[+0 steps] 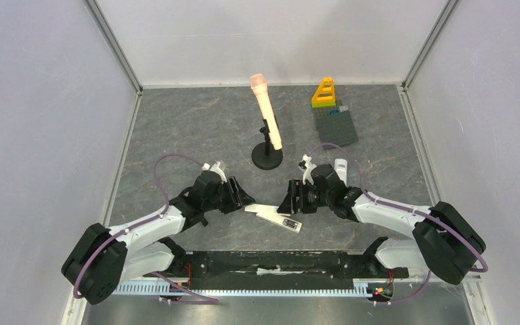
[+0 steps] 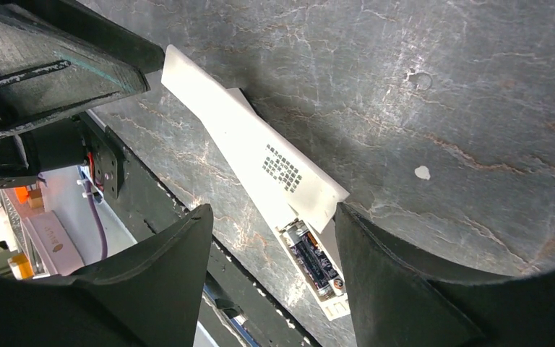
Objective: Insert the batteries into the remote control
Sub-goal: Pick up the battery cover at the center of the board.
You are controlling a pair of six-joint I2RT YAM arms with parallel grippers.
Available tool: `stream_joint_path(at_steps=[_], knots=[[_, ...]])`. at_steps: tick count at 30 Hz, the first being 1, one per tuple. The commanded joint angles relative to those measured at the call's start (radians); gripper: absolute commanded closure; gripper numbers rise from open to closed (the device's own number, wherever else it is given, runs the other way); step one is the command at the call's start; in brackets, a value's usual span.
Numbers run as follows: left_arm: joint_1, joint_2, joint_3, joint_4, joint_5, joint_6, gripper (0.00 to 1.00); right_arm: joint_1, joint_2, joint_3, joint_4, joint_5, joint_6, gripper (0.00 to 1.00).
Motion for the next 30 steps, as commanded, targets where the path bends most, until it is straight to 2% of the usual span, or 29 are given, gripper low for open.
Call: stream_joint_path(at_steps=[1, 10, 20, 27, 30], knots=[[-0.009, -0.010, 0.010, 0.046, 0.050, 0.024, 0.45, 0.006, -0.029, 0.034, 0.010, 0.027, -0.023, 0.35], [-0.009, -0.022, 0.000, 0.037, 0.071, 0.020, 0.45, 0.007, -0.033, 0.029, 0.004, -0.007, -0.023, 0.35], [-0.009, -0.096, -0.058, 0.034, 0.084, 0.002, 0.54, 0.007, -0.020, 0.070, -0.048, -0.062, -0.063, 0.35], [-0.009, -0.133, -0.095, 0.030, 0.079, -0.010, 0.53, 0.007, -0.012, 0.088, -0.081, -0.056, -0.078, 0.35], [-0.009, -0.131, -0.095, 0.018, 0.070, -0.008, 0.50, 0.007, -0.004, 0.099, -0.105, -0.037, -0.092, 0.35]])
